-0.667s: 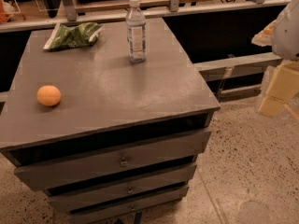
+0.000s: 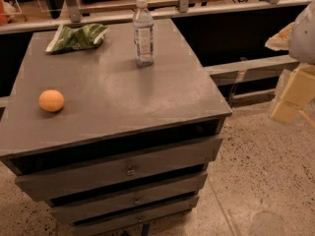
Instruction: Move orange near blue plastic bottle
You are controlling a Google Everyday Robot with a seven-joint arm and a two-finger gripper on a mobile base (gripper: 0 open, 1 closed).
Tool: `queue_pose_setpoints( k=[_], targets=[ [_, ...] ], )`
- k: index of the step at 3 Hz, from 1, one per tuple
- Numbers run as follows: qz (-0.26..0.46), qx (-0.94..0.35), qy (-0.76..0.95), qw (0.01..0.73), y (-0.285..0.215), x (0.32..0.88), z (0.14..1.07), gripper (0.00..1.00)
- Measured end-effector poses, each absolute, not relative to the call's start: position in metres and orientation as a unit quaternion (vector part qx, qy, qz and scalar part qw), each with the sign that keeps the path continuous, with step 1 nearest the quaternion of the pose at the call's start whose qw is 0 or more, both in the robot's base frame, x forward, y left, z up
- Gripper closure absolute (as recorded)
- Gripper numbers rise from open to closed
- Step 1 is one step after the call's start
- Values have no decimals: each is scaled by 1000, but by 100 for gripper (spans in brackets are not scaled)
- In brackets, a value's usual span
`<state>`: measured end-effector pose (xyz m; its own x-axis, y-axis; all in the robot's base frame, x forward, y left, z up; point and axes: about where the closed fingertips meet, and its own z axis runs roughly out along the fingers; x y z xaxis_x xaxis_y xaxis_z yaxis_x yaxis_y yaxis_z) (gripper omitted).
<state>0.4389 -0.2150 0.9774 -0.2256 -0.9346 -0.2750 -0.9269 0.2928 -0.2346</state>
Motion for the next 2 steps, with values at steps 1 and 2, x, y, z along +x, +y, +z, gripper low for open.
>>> queue_pose_setpoints(
  k=[1, 2],
  targets=[
    [54, -557, 795, 233, -219, 444, 951, 0],
    [105, -516, 788, 319, -211, 445, 939, 0]
  ],
)
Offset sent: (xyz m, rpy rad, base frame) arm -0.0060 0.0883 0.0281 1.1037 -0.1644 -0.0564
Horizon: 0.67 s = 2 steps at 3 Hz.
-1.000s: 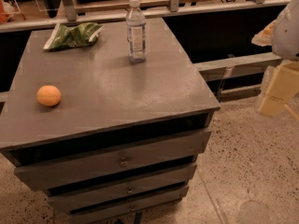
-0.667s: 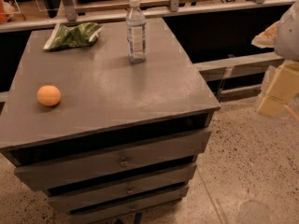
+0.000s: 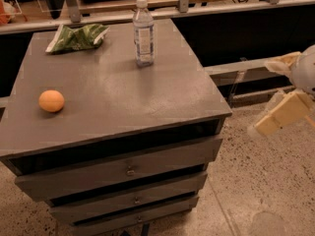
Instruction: Move orange near blue plastic bottle
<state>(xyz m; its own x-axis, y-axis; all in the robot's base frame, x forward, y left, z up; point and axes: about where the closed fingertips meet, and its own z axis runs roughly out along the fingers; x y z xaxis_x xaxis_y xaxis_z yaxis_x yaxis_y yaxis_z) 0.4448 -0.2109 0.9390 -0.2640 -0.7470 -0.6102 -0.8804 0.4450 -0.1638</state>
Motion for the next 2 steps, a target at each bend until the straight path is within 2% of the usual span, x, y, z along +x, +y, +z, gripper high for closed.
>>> queue_pose_setpoints(
  k=[1, 2],
  targets=[
    [153, -495, 752, 408, -182, 446, 946, 0],
    [219, -497, 704, 459, -123, 436, 964, 0]
  ],
)
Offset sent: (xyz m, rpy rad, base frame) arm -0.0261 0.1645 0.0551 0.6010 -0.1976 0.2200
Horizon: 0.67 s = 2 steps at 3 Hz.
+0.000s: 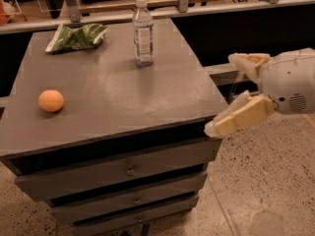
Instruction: Move orange near blue plastic bottle
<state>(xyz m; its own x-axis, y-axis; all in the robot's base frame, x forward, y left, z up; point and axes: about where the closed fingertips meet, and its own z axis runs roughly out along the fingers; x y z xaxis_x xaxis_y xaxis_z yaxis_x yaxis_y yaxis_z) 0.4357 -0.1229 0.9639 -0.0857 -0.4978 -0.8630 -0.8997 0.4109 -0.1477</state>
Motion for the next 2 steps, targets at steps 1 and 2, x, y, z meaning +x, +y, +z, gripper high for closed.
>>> queue_pose_setpoints(
  k=[1, 2],
  targets=[
    [274, -493, 667, 487, -67, 430, 982, 0],
    [280, -494, 662, 489, -60, 428, 988, 0]
  ],
)
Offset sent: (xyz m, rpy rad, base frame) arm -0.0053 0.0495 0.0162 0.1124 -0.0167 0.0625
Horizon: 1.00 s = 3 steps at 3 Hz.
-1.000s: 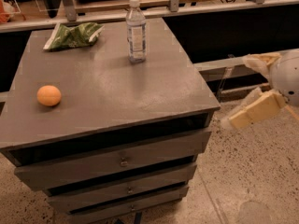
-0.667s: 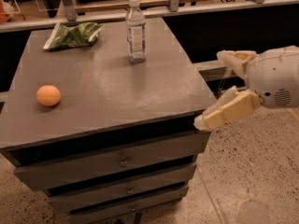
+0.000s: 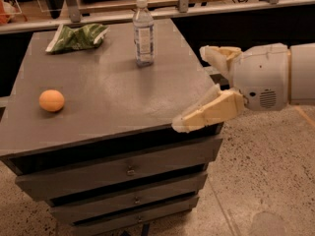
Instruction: Move orange near blue plastic bottle
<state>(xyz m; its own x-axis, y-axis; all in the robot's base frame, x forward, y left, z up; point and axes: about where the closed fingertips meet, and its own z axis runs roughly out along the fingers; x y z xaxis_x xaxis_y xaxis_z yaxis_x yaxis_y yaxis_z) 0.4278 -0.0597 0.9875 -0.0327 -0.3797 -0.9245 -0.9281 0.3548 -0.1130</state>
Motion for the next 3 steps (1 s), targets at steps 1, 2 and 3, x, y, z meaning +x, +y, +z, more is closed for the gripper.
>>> queue_pose_setpoints(
  k=[1, 2, 3],
  targets=[
    [280, -494, 662, 489, -60, 428, 987, 0],
    [292, -483, 653, 505, -31, 432, 974, 0],
    [311, -477, 629, 530, 22, 446, 953, 0]
  ],
)
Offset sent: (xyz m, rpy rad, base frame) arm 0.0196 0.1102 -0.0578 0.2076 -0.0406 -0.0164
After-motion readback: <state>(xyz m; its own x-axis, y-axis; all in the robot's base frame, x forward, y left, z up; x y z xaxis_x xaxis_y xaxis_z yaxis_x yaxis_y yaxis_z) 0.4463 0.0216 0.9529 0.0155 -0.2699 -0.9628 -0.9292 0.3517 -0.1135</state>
